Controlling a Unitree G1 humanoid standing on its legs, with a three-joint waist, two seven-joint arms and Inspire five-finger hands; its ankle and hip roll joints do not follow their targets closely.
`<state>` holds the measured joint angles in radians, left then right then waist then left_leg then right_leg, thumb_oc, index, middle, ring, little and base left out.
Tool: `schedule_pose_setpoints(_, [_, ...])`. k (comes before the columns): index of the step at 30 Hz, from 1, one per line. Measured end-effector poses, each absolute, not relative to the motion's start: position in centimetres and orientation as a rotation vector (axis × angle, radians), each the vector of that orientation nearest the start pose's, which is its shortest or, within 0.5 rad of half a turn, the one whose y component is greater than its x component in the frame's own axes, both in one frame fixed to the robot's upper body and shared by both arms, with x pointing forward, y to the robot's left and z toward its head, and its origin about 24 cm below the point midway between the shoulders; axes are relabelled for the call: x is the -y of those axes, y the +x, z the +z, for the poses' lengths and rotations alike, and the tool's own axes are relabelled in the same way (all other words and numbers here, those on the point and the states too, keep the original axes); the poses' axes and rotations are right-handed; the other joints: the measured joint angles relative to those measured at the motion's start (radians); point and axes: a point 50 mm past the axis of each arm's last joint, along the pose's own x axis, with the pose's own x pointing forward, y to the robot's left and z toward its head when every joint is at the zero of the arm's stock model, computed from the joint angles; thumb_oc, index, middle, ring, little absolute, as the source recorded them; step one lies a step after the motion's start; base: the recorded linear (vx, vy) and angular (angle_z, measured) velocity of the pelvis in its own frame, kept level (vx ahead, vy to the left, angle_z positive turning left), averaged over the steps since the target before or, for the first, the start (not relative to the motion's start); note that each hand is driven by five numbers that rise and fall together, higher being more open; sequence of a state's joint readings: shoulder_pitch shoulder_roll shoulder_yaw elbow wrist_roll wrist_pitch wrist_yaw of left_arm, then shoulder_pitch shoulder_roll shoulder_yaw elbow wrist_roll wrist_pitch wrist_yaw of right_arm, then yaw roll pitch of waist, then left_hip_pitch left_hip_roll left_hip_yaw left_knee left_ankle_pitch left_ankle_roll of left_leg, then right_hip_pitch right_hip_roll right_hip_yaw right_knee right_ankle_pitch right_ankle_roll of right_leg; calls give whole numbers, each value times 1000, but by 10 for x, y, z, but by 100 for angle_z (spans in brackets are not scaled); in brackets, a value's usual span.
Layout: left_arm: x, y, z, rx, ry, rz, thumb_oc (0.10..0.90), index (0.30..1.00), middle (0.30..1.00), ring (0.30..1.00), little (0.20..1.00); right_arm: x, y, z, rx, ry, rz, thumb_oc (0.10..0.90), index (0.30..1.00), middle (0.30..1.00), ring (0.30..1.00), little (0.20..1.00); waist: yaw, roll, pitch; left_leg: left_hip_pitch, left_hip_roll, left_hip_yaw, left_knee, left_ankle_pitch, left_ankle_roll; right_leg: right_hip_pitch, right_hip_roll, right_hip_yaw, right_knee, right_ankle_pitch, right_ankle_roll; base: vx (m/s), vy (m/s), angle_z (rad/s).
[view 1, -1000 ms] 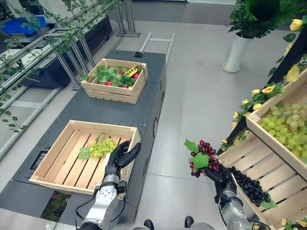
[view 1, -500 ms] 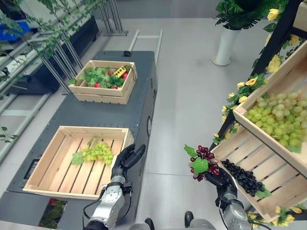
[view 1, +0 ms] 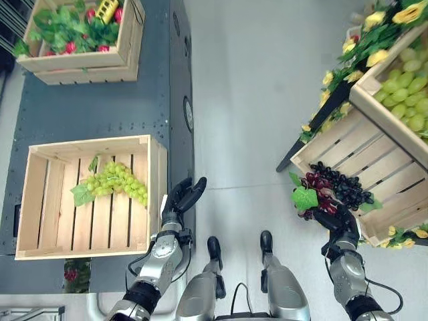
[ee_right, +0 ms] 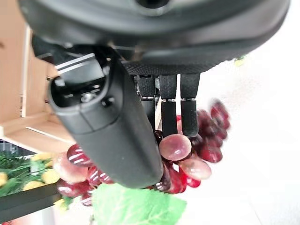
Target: Pick up the fruits from the basket on one side to the basket on the other side
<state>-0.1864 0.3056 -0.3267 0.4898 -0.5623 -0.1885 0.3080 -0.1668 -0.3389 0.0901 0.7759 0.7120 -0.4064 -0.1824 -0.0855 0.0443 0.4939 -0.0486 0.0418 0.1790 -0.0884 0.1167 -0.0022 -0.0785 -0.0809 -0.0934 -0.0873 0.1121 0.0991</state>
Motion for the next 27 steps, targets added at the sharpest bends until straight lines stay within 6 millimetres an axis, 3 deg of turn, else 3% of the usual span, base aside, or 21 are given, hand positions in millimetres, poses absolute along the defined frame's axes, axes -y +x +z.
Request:
schedule_pose_setpoints(4, [-179, 273, -12, -225, -125, 181, 800, 900, 900, 900, 900, 267, 266, -17, -128, 233, -501, 400, 300, 300, 300, 300, 29, -4, 2, 5, 6, 39, 0, -12, 1, -14, -2, -34, 0, 9, -8, -43, -7, -25])
schedule_pose_setpoints(9, [-184, 280, 5, -166, -118, 180, 800, 900, 900, 900, 900, 302, 280, 6, -95, 152, -632, 400, 300, 300, 300, 300, 63, -9, 5, 2, 7, 34, 0, -12, 0, -15, -2, -57, 0, 9, -9, -23, -84, 2])
schedule_pose_setpoints(15, [-191, 280, 4, -178, -89, 168, 800, 900, 900, 900, 900, 339, 284, 23, -148, 61, -813, 400, 300, 300, 300, 300, 82, -17, 10, -7, 6, 17, 0, -11, -1, -17, -4, -81, -1, 8, -10, -18, -56, 8])
schedule_pose_setpoints(22, [-182, 284, 8, -171, -59, 106, 800, 900, 900, 900, 900, 352, 297, 48, -141, -14, -861, 400, 300, 300, 300, 300, 102, -2, 19, -27, 4, 16, 8, -11, -1, -31, -7, -88, 0, 7, -12, -34, 23, 2])
schedule_pose_setpoints(27, [-167, 297, 25, -114, -67, 46, 800, 900, 900, 900, 900, 355, 314, 80, -72, -49, -847, 400, 300, 300, 300, 300, 100, 26, 38, -175, 9, 20, 176, -68, 9, -160, -25, -117, 133, -32, -26, -51, 86, 4])
